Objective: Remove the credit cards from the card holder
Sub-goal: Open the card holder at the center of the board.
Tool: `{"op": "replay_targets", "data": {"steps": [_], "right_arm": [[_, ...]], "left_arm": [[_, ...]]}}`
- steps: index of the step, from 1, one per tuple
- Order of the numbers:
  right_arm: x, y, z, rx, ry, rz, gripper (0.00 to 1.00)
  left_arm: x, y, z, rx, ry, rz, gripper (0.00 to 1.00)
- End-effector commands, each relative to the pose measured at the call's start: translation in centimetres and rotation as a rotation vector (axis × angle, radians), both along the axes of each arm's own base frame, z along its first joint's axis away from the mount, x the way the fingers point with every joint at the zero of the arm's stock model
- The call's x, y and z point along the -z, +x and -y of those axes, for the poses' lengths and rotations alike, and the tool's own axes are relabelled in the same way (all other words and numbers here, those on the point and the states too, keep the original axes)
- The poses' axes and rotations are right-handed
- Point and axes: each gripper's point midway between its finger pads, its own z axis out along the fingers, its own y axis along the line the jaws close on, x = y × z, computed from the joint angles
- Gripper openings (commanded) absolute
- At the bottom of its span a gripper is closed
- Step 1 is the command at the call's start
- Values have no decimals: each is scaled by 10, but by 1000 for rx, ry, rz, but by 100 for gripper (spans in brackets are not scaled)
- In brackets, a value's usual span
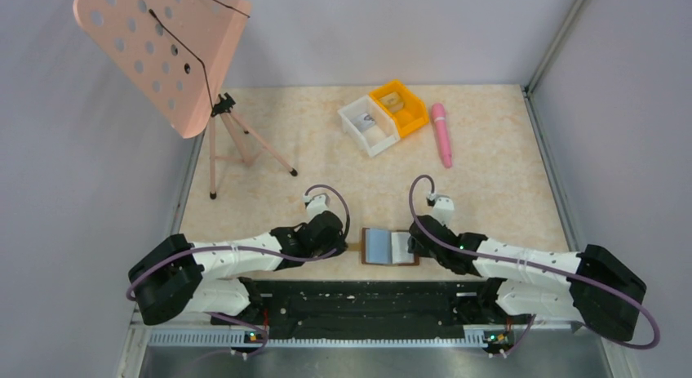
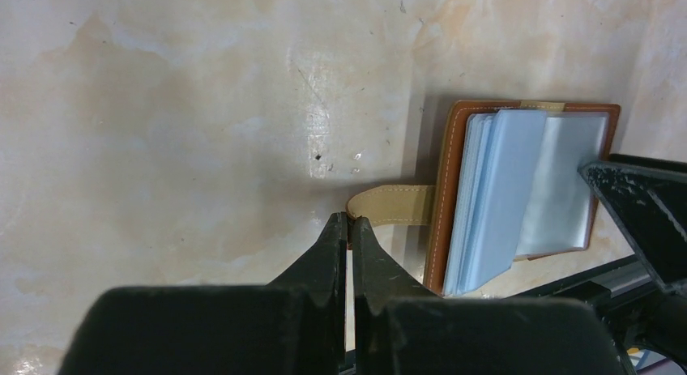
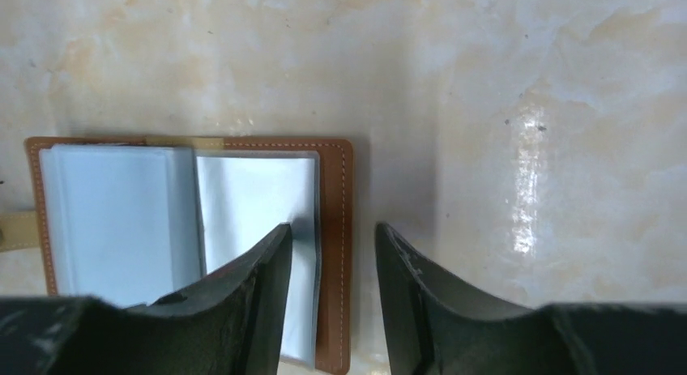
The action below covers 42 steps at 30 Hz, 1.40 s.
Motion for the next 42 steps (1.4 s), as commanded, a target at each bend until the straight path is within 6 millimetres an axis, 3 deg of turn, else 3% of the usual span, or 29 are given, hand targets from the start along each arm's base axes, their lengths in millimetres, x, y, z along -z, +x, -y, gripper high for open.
{"op": "replay_targets", "data": {"steps": [1, 8, 15, 19, 25, 31, 42], "right_arm": [[3, 14, -9, -19, 64, -4, 41], [-13, 36, -15, -45, 39, 44, 28], [-49, 35, -25, -76, 69, 36, 45], [-69, 30, -32, -95, 131, 36, 49], [-101, 30, -44, -117, 176, 46, 50], [-136, 19, -82, -206, 271, 81, 45], [-124, -8, -145, -370, 526, -10, 37]], "left_arm": [[-9, 6, 6, 1, -33, 32, 0], [-17, 6, 16, 32, -87, 44, 0], [-25, 5, 24, 33, -153, 26, 0], [-29, 5, 28, 30, -189, 29, 0], [-35, 7, 27, 26, -196, 47, 0], [-38, 6, 27, 29, -203, 52, 0], [-65, 9, 33, 49, -267, 102, 0]]}}
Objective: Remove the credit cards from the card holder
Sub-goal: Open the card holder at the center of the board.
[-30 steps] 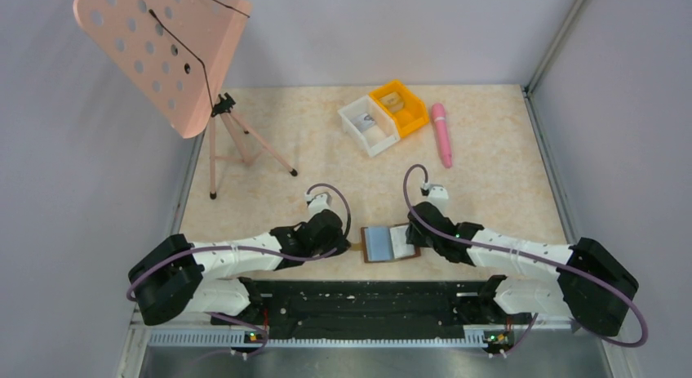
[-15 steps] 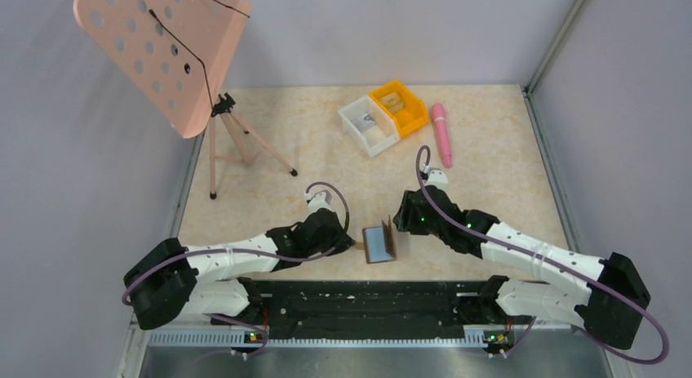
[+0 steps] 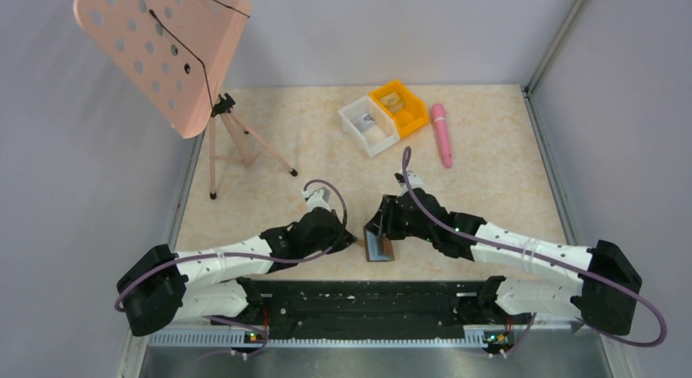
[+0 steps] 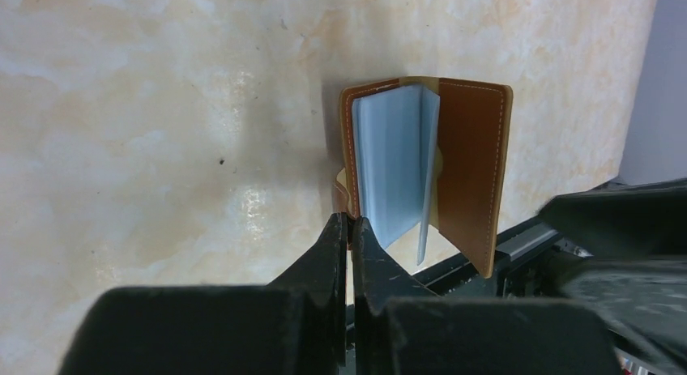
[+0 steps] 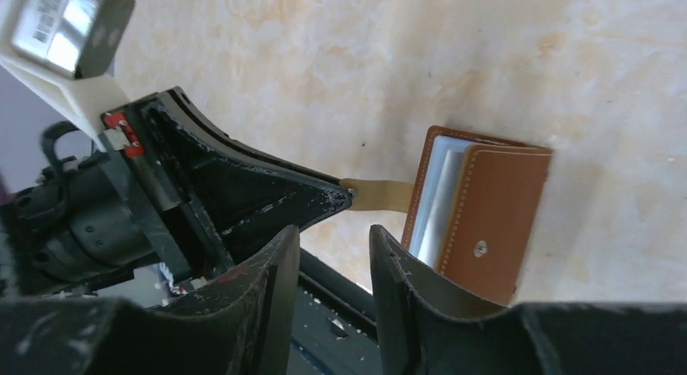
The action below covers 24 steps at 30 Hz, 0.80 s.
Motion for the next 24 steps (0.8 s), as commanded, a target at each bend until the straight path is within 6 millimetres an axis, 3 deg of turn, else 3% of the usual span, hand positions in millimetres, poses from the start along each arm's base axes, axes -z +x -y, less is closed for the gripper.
{"op": "replay_targets", "data": {"steps": [1, 9, 12, 18, 24], "right_arm": [[-4, -12, -31, -80, 148, -44, 37], [38, -8, -12, -1, 30, -90, 38], [38, -10, -10, 0, 38, -92, 38], [17, -12, -19, -18, 121, -80, 38], [32, -6, -7, 42, 45, -86, 38]], "left_arm": [[-29, 6, 11, 10, -86, 58, 0], [-38, 4, 15, 29, -128, 69, 0], [-47, 2, 18, 46, -169, 89, 0], [-61, 3, 21, 58, -213, 131, 0], [-64, 3, 23, 69, -225, 136, 0]]}}
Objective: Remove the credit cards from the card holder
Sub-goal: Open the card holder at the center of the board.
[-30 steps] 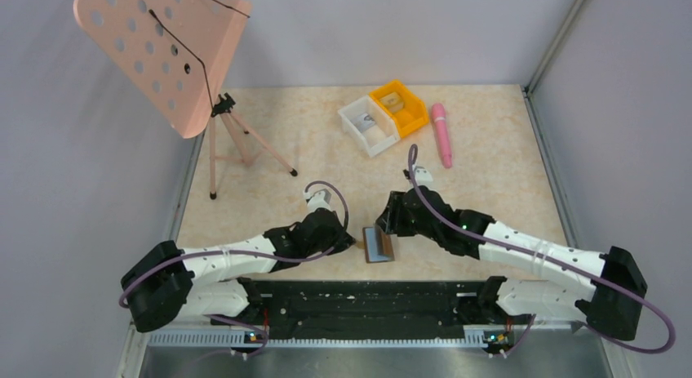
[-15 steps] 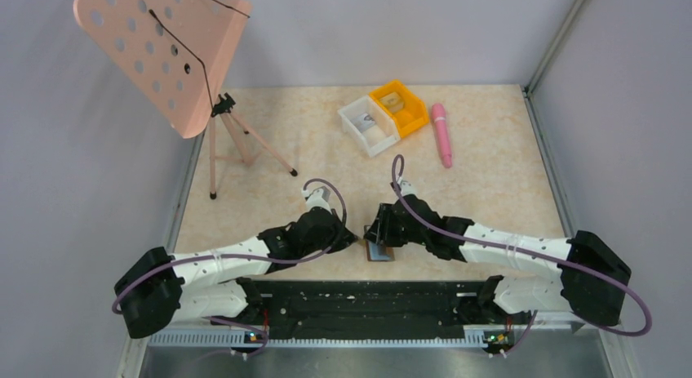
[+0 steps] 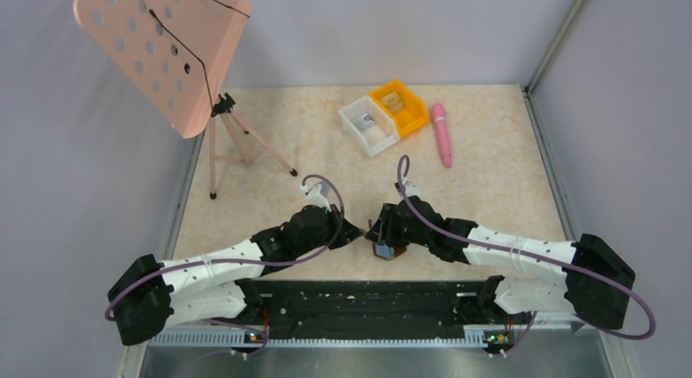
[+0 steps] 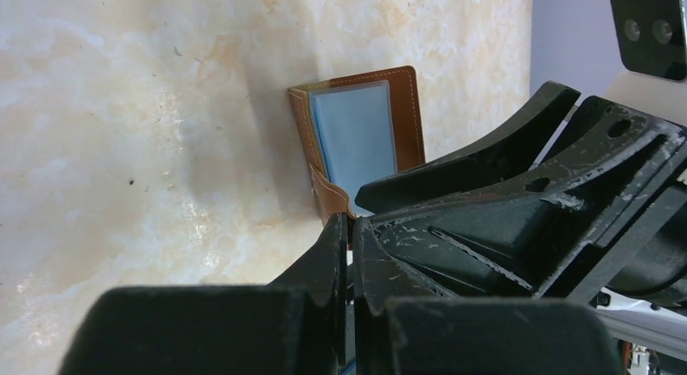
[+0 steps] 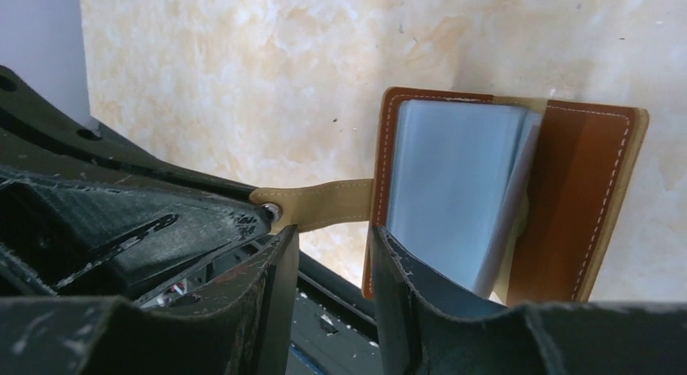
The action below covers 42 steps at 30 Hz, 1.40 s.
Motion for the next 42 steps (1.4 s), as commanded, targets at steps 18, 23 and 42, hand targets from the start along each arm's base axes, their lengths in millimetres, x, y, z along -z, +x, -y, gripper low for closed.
{"op": "replay_targets", "data": {"steps": [18, 23, 42], "right_arm": [[13, 9, 17, 68, -105, 27, 40], [25, 8, 16, 56, -107, 17, 44], [61, 6, 23, 42, -162, -24, 52]], "left_arm": [[-4, 3, -3, -11, -17, 37, 0], [-4, 3, -5, -15, -14, 43, 0], [-2, 5, -15, -46, 13, 55, 0]]}}
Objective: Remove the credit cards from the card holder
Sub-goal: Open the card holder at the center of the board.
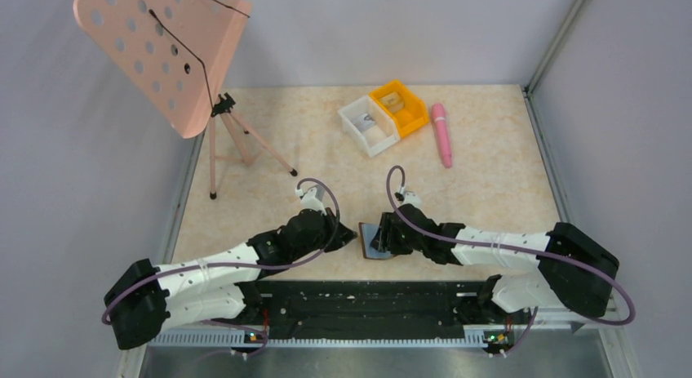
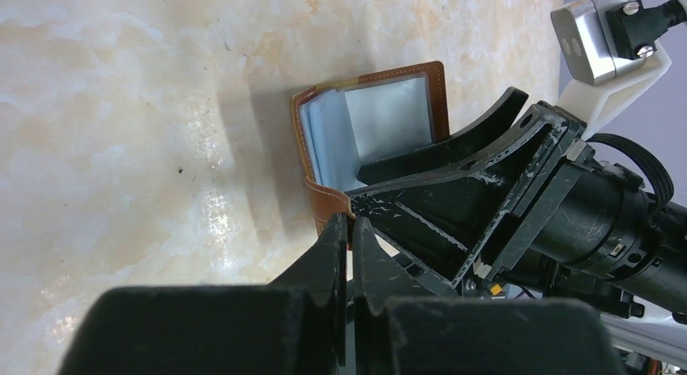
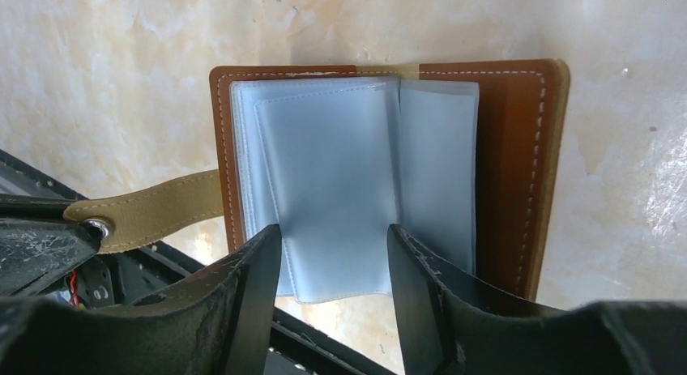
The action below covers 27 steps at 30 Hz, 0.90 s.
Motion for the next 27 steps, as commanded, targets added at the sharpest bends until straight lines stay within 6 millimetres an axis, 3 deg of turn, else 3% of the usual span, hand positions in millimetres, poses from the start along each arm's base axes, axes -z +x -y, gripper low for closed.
{"op": "replay_targets", "data": {"steps": [1, 5, 9, 18, 22, 27], "right_arm": [[1, 4, 1, -2, -8, 15, 53], [-16, -1, -11, -37, 68, 5, 62], [-31, 5, -16, -35, 94, 41, 64], [-6, 9, -11, -28, 4, 20, 65], [2, 11, 0, -1, -72, 21, 64], [-6, 15, 7, 18, -88, 52, 55]], "left_arm": [[-12, 7, -1, -22, -21, 51, 0], [-9, 6, -1, -21, -16, 41, 0], [-10, 6, 1, -16, -27, 41, 0], [-13, 6, 1, -12, -33, 48, 0], [-11, 7, -1, -19, -19, 49, 0], [-6, 9, -7, -44, 16, 43, 0]]}}
